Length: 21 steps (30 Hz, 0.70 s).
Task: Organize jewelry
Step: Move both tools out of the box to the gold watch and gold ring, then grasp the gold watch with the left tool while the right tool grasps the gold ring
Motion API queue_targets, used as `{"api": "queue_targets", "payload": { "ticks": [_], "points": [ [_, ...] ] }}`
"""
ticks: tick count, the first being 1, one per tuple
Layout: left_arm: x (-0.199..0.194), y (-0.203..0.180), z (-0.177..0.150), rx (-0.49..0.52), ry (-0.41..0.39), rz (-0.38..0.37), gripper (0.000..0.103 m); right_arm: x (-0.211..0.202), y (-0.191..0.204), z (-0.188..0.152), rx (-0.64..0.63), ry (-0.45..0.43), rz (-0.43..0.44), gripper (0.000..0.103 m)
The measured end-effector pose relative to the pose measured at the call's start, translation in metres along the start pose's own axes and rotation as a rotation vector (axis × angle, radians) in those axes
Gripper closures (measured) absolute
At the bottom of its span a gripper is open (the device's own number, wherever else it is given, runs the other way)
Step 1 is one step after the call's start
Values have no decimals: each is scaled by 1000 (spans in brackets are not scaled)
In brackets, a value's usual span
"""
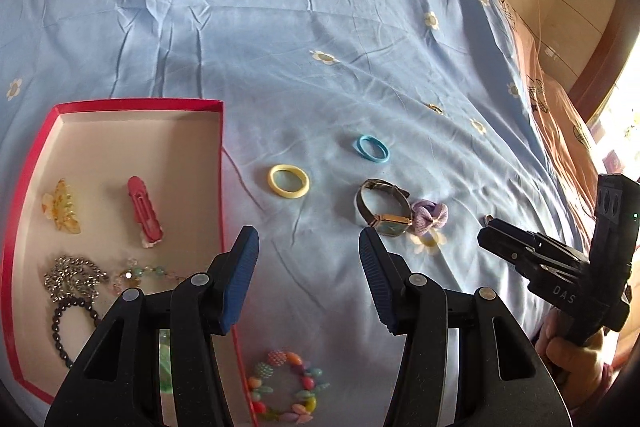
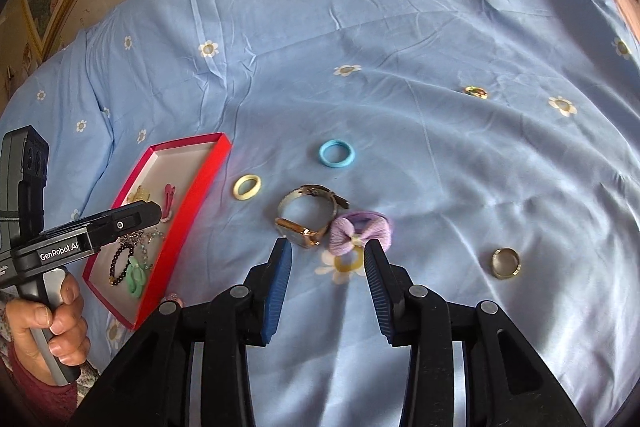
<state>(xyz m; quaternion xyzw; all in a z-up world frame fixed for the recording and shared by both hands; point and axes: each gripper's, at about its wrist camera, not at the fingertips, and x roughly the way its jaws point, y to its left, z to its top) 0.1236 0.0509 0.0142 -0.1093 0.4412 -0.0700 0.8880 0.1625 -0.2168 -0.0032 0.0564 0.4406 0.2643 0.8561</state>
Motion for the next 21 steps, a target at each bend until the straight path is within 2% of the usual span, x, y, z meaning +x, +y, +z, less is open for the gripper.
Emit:
{"api": "queue_targets", "payload": {
  "ticks": [5, 12, 21],
  "points": [
    [20, -22, 2, 43, 37, -12, 47, -12, -26, -7, 41, -11, -46, 55],
    [50, -37, 8, 48, 75, -22, 46, -22, -55, -10, 76, -33, -108, 55],
    [77, -42, 21, 63, 109, -20, 46, -18, -85, -12, 129, -18, -156, 55]
  ]
}}
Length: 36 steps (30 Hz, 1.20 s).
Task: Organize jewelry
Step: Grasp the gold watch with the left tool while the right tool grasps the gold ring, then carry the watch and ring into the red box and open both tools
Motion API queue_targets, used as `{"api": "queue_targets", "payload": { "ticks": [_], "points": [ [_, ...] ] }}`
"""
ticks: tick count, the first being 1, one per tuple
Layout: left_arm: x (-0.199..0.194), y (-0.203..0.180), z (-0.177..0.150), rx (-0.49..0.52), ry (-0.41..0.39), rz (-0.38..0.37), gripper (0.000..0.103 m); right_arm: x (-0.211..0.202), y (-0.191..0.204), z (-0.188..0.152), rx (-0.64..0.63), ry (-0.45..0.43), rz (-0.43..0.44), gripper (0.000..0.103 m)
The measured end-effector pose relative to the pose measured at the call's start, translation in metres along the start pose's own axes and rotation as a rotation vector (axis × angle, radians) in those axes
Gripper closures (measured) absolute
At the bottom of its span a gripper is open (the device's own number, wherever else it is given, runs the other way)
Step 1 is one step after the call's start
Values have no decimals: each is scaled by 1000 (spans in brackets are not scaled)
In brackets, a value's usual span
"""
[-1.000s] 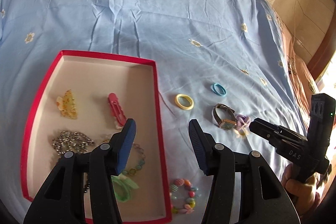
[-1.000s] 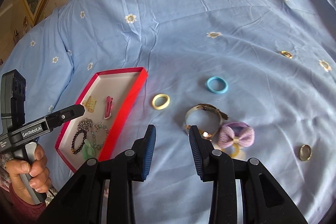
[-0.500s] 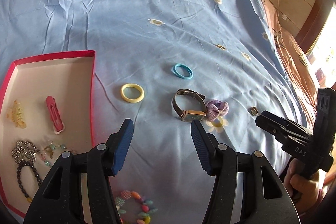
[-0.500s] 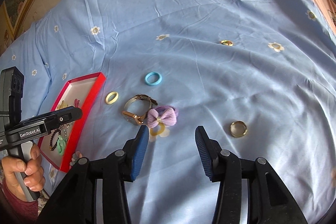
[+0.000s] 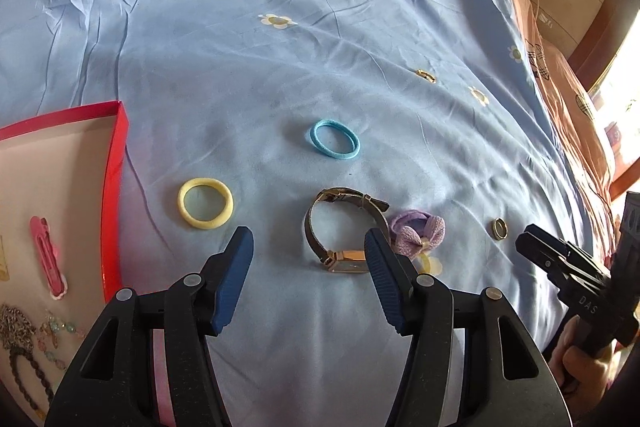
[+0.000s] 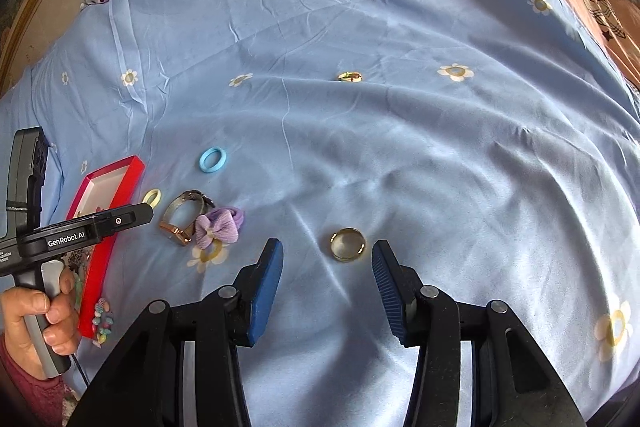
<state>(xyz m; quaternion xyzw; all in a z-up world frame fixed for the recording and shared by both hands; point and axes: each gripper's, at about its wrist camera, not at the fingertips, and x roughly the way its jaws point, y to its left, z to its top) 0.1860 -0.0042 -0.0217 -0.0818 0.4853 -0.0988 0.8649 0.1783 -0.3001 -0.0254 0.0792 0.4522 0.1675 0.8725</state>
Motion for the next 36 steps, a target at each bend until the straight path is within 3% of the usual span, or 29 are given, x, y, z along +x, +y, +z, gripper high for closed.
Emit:
{"api": "queue_targets", "payload": {
  "ticks": [9, 14, 16, 19, 25, 36],
  "points": [
    [23, 9, 8, -62, 14, 6, 50, 15, -3, -1, -6, 18, -17, 55],
    [41, 4, 10, -5, 65, 5, 92, 27, -3, -3, -24, 32, -40, 57],
    [43, 0, 8, 24, 68, 10, 99, 30, -1, -4, -40, 33, -59, 61],
    [40, -1, 6, 34, 60, 1, 101, 31, 0, -4, -59, 33, -79, 80],
    [22, -1, 2, 30, 28, -8, 101, 23, 4, -3, -58, 19, -48, 80],
    [-22, 22, -15, -19, -24, -8, 101, 11, 48, -2, -109, 8, 79, 80]
  ]
}}
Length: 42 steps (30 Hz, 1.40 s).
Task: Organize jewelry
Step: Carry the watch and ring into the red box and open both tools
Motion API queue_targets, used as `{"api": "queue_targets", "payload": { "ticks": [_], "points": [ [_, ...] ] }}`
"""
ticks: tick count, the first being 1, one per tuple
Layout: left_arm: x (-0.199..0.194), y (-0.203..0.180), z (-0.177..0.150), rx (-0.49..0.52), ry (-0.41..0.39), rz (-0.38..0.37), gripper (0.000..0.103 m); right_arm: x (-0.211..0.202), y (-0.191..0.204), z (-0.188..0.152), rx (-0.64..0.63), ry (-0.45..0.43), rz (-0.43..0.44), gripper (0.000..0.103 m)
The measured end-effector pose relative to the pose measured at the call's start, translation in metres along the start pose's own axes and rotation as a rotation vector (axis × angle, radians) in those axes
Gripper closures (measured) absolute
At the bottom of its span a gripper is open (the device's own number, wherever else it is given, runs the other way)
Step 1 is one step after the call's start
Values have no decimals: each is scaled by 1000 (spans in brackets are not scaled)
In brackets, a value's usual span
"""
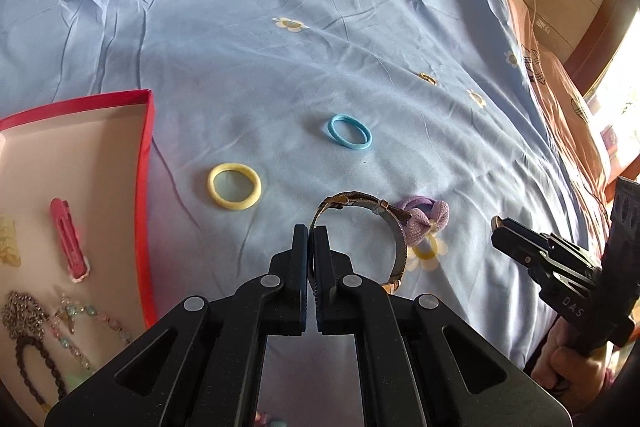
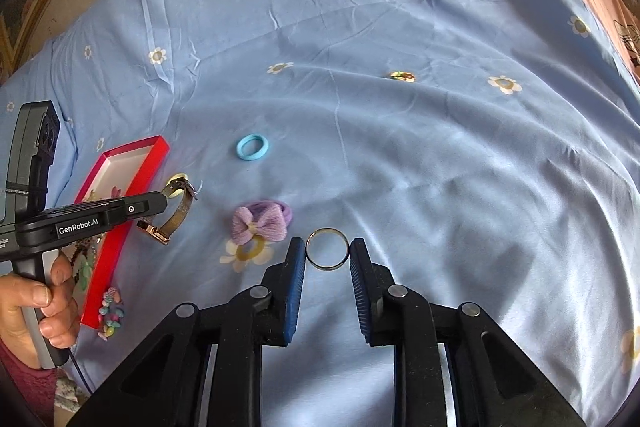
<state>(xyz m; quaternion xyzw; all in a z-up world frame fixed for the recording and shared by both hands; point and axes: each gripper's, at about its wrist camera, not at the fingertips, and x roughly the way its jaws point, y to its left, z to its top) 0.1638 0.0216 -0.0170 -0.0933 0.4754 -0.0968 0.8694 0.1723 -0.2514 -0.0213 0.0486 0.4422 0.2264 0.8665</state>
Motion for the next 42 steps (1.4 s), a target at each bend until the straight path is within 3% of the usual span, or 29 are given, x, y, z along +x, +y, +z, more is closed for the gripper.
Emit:
{"api": "queue_targets", "payload": {
  "ticks": [22, 42],
  "points": [
    [-79, 90, -49, -173, -93, 111, 101, 24, 124, 4, -192, 42, 202, 80],
    [-114, 174, -72, -301, -123, 233, 101, 55, 221, 1, -337, 105, 337, 80]
  ]
}}
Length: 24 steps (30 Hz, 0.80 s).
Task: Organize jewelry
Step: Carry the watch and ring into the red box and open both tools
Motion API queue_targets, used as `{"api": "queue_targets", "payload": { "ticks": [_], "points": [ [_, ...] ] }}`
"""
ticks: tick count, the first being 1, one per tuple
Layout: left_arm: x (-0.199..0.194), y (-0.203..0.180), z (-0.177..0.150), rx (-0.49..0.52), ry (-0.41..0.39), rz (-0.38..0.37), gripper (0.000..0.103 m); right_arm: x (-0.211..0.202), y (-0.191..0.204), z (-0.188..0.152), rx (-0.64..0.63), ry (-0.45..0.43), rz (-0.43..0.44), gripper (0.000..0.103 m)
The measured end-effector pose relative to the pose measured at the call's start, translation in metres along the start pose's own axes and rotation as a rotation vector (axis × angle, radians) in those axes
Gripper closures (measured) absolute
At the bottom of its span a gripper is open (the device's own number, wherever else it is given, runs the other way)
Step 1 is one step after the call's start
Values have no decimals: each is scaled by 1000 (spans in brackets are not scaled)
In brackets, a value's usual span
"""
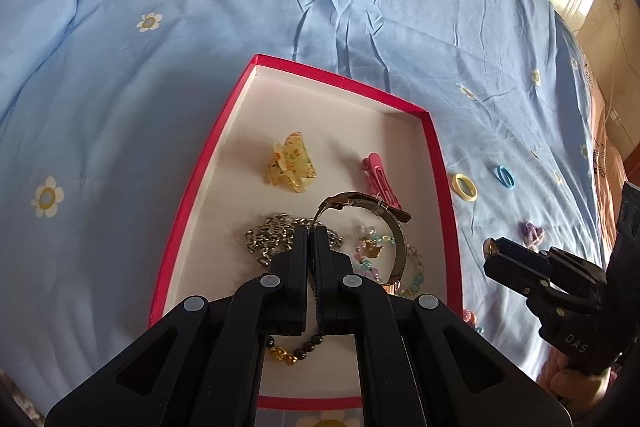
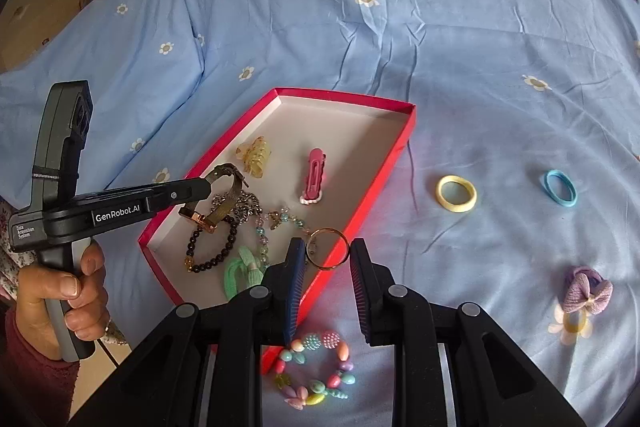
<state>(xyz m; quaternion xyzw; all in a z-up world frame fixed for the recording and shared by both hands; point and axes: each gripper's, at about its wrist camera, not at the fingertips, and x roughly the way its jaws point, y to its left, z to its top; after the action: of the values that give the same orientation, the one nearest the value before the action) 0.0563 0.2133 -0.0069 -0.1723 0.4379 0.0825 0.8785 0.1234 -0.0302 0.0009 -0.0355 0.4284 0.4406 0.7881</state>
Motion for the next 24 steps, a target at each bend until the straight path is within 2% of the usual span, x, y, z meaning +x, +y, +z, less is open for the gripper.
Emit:
{"api": "queue_targets", "payload": {
  "ticks": [12, 24],
  "points": [
    [17, 29, 4, -29, 23, 60, 101, 47, 30, 6, -69, 73, 33, 80],
    [35, 36, 4, -33, 61, 94, 101, 77, 32, 6, -89, 135, 14, 80]
  ]
}}
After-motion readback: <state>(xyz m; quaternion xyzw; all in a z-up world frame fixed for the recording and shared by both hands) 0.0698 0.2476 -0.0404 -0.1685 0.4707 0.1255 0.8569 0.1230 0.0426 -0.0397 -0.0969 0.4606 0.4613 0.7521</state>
